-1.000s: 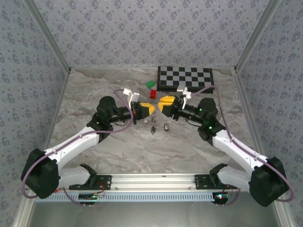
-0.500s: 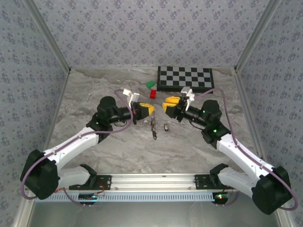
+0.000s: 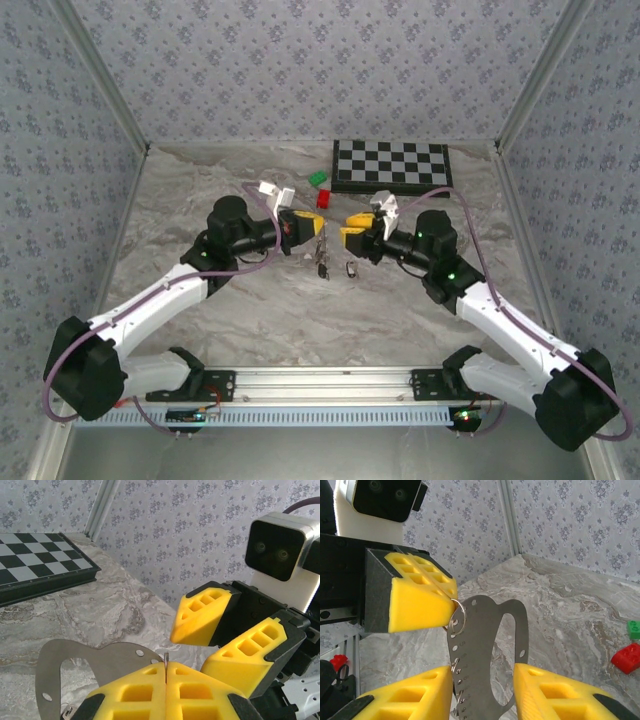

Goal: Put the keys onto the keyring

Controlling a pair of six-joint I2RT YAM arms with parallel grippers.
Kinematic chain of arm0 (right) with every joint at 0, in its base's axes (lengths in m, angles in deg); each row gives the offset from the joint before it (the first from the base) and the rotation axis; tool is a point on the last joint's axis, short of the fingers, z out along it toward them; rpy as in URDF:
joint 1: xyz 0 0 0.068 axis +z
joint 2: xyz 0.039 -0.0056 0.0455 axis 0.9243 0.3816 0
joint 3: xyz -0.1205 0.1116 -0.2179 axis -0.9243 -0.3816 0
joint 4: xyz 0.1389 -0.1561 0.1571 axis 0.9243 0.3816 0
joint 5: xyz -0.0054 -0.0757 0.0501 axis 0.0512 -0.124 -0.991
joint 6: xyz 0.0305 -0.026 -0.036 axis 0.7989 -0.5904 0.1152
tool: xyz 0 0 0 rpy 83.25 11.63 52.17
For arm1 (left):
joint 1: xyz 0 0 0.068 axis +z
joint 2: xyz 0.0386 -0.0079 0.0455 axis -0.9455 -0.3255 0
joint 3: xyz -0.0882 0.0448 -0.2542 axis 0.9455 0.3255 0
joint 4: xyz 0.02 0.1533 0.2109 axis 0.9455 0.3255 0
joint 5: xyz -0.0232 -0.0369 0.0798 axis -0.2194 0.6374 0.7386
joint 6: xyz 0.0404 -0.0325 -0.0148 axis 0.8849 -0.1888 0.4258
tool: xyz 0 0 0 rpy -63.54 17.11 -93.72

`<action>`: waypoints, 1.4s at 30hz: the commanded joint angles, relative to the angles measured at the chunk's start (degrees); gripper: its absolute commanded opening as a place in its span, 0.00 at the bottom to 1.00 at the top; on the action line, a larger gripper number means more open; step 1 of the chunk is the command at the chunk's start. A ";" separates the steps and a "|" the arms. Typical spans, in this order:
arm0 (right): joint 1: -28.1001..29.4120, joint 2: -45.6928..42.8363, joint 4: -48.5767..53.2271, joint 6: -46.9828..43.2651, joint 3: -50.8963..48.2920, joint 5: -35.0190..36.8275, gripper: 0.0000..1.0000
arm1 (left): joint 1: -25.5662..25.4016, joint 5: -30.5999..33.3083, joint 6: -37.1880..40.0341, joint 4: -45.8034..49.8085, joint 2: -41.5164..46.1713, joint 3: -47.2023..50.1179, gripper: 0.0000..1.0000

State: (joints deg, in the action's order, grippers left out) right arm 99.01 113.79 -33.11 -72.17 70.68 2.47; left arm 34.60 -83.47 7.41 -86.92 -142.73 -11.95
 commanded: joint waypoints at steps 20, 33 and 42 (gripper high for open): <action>0.16 7.51 23.80 0.03 4.43 12.05 0.37 | 0.16 5.74 4.17 5.21 2.14 -0.73 0.00; -3.85 23.14 24.14 8.16 3.92 9.78 0.28 | 0.17 7.21 5.48 4.03 5.24 3.88 0.00; -5.16 34.60 23.32 15.70 10.40 8.46 0.22 | 0.11 7.27 4.96 2.93 6.48 5.08 0.00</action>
State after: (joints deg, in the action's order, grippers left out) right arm 94.24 146.33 -9.74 -60.17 78.49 12.09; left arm 34.62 -76.48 11.76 -80.67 -137.95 -6.83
